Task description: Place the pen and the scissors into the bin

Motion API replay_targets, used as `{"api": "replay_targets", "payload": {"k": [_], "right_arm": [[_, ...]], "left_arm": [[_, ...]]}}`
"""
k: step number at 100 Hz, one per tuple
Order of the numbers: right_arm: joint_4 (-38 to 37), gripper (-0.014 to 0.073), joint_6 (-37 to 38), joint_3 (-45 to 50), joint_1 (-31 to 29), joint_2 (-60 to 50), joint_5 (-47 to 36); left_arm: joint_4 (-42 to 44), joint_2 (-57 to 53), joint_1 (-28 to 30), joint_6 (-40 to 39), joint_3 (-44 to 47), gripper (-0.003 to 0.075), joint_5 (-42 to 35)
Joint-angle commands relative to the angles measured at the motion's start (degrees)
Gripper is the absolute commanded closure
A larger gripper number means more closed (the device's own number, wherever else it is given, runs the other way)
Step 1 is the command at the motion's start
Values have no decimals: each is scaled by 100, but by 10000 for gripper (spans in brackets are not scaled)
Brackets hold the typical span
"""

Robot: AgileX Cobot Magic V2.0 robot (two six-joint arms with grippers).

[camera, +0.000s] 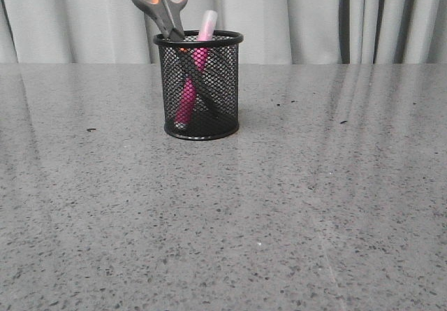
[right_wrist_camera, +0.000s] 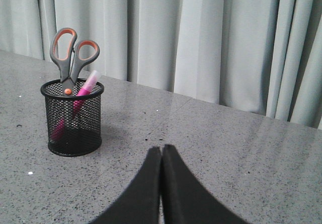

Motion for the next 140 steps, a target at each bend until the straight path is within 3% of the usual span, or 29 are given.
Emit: {"api": "replay_targets", "payload": {"k": [1, 27, 55, 70, 83, 140], "right_arm": [[-27, 648, -59, -160, -42, 41, -368], [-27, 648, -59, -160, -42, 41, -368], [-27, 648, -59, -160, -42, 41, -368], [-27, 648, -59, -160, -42, 41, -368], [-27, 648, -59, -160, -42, 41, -368], [-27, 648, -59, -160, -42, 41, -368]], "left_arm": [[61, 59, 39, -32, -118, 740, -438], [384, -105, 1492, -32, 242, 740, -378], [449, -972, 2178, 271, 1078, 740, -381], [337, -1261, 2294, 319, 1375, 740, -266], [349, -1273, 2294, 902, 1387, 740, -226], [326, -1265, 2294, 915, 1377, 740, -100]]}}
